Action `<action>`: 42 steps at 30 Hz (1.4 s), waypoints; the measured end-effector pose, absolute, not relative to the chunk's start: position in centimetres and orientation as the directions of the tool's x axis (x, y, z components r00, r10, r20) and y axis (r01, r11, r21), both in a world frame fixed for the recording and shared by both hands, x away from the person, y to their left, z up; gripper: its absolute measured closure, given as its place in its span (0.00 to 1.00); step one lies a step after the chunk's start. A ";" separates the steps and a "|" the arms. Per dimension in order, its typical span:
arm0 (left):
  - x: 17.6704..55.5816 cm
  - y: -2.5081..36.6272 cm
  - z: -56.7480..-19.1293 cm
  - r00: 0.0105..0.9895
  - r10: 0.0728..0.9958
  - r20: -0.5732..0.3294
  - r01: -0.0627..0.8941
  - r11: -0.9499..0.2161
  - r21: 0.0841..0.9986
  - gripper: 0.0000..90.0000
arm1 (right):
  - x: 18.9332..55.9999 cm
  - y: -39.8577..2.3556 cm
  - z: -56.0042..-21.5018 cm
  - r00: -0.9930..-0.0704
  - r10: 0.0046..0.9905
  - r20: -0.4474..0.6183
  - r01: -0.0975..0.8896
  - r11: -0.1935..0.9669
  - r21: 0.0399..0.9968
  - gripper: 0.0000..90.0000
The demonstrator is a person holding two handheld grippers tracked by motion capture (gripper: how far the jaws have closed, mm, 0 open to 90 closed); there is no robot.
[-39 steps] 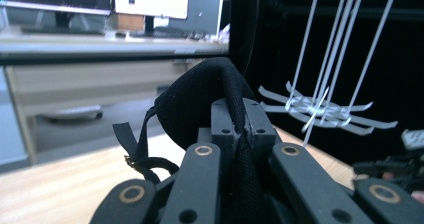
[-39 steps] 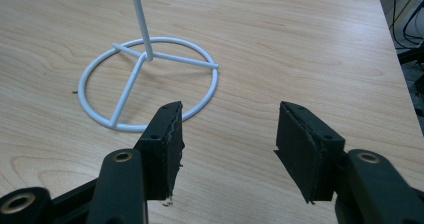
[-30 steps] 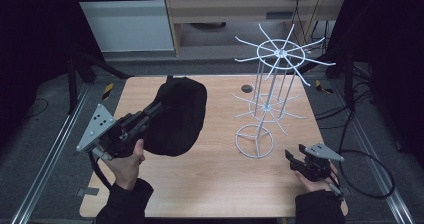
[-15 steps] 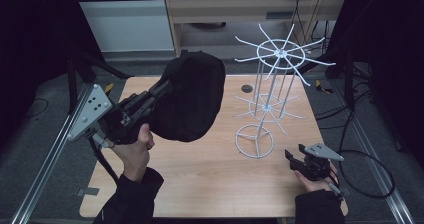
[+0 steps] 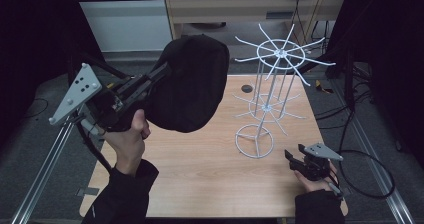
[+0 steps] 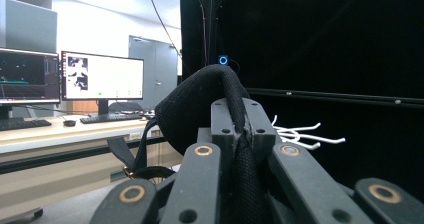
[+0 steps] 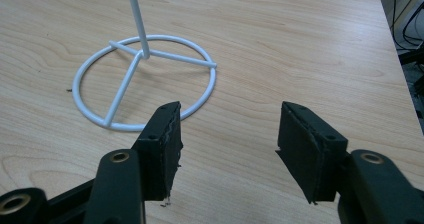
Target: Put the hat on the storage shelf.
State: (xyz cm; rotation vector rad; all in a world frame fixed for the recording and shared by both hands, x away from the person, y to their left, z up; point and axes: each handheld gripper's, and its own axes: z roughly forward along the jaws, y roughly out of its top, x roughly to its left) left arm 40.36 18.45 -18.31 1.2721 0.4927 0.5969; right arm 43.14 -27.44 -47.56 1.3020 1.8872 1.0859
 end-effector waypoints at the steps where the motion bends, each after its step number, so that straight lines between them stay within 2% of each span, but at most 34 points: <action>1: 40.4 18.4 -18.1 0.753 0.657 -0.015 -0.139 0.182 0.973 0.95 | 43.1 -27.4 -47.6 -0.343 0.939 -0.022 0.453 0.186 0.872 0.48; 14: 41.1 16.0 -16.5 0.787 0.617 -0.022 -0.118 0.185 0.976 0.95 | 43.2 -27.4 -47.6 -0.346 0.938 -0.019 0.456 0.186 0.870 0.48; 23: 43.3 14.1 -18.6 0.777 0.626 -0.060 -0.060 0.169 0.984 0.95 | 43.2 -27.4 -47.7 -0.351 0.936 -0.028 0.452 0.196 0.870 0.48; 35: 45.0 15.4 -22.1 0.747 0.655 -0.113 0.026 0.141 0.990 0.89 | 43.2 -27.3 -47.7 -0.352 0.935 -0.034 0.452 0.202 0.869 0.48; 42: 46.4 15.4 -24.7 0.721 0.683 -0.120 0.090 0.079 0.993 0.87 | 43.2 -27.3 -47.7 -0.353 0.935 -0.032 0.455 0.202 0.867 0.47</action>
